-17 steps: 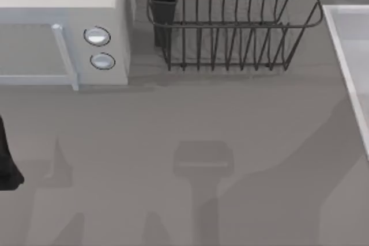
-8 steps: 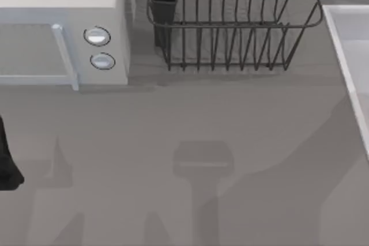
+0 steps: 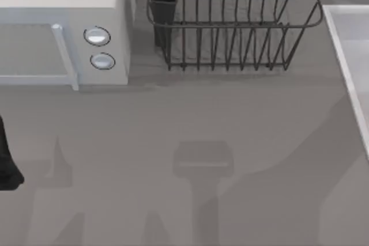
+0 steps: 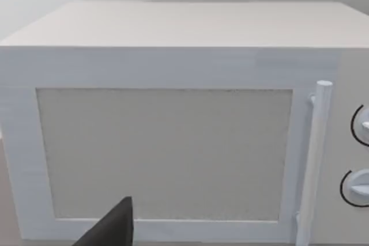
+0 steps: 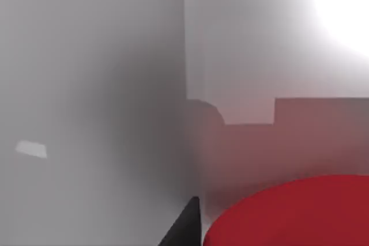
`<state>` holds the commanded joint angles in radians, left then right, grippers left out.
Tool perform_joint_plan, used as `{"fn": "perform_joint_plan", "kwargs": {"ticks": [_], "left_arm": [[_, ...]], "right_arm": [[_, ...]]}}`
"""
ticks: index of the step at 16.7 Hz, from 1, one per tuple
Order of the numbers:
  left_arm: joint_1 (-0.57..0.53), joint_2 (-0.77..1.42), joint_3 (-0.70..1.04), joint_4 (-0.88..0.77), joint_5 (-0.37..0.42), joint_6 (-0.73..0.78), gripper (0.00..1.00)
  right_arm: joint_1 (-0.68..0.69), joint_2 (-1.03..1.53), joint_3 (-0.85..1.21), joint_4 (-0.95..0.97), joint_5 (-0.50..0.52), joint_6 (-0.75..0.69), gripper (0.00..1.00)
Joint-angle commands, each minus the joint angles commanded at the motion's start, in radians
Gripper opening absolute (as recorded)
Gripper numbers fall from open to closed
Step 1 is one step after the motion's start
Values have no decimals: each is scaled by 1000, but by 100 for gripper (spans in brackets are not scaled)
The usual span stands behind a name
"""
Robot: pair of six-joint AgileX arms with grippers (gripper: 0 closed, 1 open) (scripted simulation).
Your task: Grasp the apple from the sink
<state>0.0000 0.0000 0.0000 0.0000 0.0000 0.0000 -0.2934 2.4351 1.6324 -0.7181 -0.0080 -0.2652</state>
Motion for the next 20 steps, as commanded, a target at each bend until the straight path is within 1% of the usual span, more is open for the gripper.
{"fn": "perform_joint_plan", "kwargs": {"ticks": [2,4,11,13,16,20], "left_arm": [[0,0,0,0,0,0,100],[0,0,0,0,0,0,100],[0,0,0,0,0,0,100],[0,0,0,0,0,0,100],[0,0,0,0,0,0,100],[0,0,0,0,0,0,100]], "right_arm": [[-1,-3,55,-56,0,-1,0],[-3,-11,147,-154,0,-3,0],[-6,-83,562,-681,-1,-7,0],[-6,-108,661,-798,-2,-7,0],[-5,-137,753,-895,-2,-6,0],[-5,-142,765,-907,-2,-6,0]]}}
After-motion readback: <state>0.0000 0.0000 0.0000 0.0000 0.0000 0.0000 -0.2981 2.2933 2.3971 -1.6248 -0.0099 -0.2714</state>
